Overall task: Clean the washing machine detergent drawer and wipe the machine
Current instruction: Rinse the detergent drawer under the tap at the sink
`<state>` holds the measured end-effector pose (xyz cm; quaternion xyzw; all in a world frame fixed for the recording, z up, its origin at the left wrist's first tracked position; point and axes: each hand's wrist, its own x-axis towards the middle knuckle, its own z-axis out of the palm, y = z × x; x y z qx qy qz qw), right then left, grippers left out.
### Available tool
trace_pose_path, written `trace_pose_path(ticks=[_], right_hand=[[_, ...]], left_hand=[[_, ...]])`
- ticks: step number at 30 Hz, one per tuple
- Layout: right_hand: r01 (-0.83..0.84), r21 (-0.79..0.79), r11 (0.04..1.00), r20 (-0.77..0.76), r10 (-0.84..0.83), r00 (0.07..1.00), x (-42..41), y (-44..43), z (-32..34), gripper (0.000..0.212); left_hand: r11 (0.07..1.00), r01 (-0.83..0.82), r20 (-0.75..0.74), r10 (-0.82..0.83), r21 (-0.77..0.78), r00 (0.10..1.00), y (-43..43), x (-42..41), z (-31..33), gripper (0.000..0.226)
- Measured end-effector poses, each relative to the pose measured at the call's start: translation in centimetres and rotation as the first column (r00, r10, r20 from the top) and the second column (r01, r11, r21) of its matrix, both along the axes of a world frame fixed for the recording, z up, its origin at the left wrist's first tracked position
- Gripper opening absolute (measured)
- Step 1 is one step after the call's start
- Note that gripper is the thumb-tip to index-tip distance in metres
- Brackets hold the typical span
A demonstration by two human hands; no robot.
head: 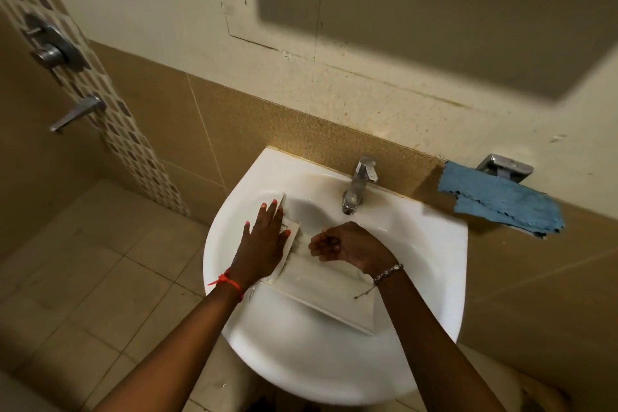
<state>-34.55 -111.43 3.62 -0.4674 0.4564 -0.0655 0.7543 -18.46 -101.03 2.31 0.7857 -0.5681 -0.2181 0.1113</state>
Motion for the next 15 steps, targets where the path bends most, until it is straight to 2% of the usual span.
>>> trace_pose_path(ticks=[2, 3, 5, 8, 11, 15], right_hand=[[0.121, -0.042, 0.992, -0.013, -0.122, 0.993, -0.2, -0.4, -0.3, 0.024], [0.196, -0.012, 0.981, -0.002, -0.196, 0.981, -0.3, -0.7, -0.7, 0.024], [0.342, 0.115, 0.932, 0.021, -0.347, 0.938, -0.4, -1.4, -1.5, 0.027], [0.505, 0.356, 0.787, 0.084, -0.565, 0.821, -0.5, -2.4, -2.6, 0.029], [0.525, 0.533, 0.664, 0.151, -0.684, 0.713, 0.0, -2.8, -3.1, 0.029], [0.486, 0.596, 0.639, 0.188, -0.7, 0.689, 1.0, -2.9, -3.4, 0.029]], left_hand=[[0.999, 0.054, 0.14, -0.054, 0.003, 0.989, 0.1, -0.3, 0.2, 0.058], [0.997, 0.076, 0.171, -0.075, 0.004, 0.982, 0.1, -0.4, 0.1, 0.057], [0.996, 0.087, 0.161, -0.088, 0.009, 0.983, 0.0, -0.2, 0.0, 0.057], [0.996, 0.084, 0.121, -0.08, -0.028, 0.989, -0.1, -0.2, -0.3, 0.057], [0.995, 0.082, 0.095, -0.077, -0.047, 0.992, -0.1, -0.3, -0.5, 0.058], [0.995, 0.043, -0.007, -0.044, -0.091, 0.999, -0.1, -0.2, -1.0, 0.061]])
